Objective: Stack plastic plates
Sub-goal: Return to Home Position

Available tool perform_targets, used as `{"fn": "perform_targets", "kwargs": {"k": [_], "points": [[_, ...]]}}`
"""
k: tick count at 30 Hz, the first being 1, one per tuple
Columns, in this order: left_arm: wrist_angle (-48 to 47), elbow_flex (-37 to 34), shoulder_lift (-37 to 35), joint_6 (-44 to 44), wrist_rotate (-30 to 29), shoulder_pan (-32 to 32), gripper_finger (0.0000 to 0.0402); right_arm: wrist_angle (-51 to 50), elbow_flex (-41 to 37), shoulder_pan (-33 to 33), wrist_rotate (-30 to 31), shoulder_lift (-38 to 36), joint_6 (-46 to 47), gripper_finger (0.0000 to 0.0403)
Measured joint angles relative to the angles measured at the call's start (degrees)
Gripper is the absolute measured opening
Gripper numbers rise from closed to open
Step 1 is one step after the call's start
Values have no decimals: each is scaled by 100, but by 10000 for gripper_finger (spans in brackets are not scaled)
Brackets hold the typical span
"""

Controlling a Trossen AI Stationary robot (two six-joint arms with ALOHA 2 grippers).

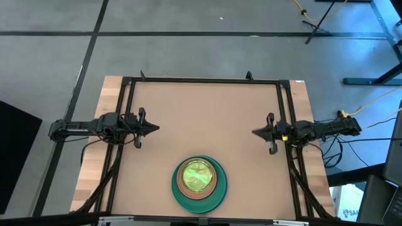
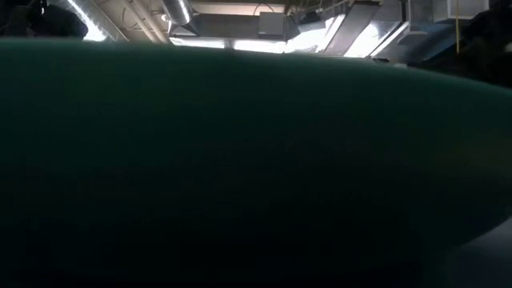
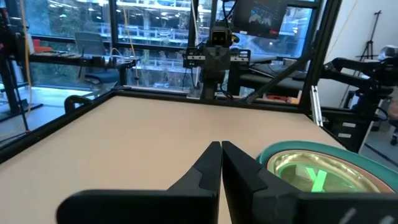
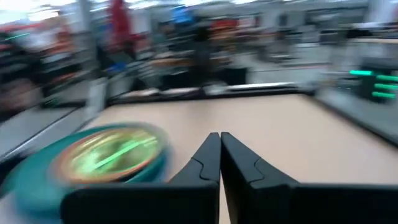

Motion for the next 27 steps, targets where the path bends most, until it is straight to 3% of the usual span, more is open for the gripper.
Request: {"fn": "perform_targets", "kwargs": {"k": [3,5,15,20,27], "points": [[-16,4,0,0,124,0,7,-82,-9,3,-879,-51,-61,3],[-18,4,0,0,171,0,7,-108,-9,4,-1082,-106,-13,3],[-13,4,0,176,275,4,7,-139,-7,0,-973,-232,-245,3],[97,4,0,40,987,-83,1,-154,-7,2,-999,-230,-120,3],[78,2,-23,241,649,-192,6,-132,-7,2,-838,-223,-297,3]]}}
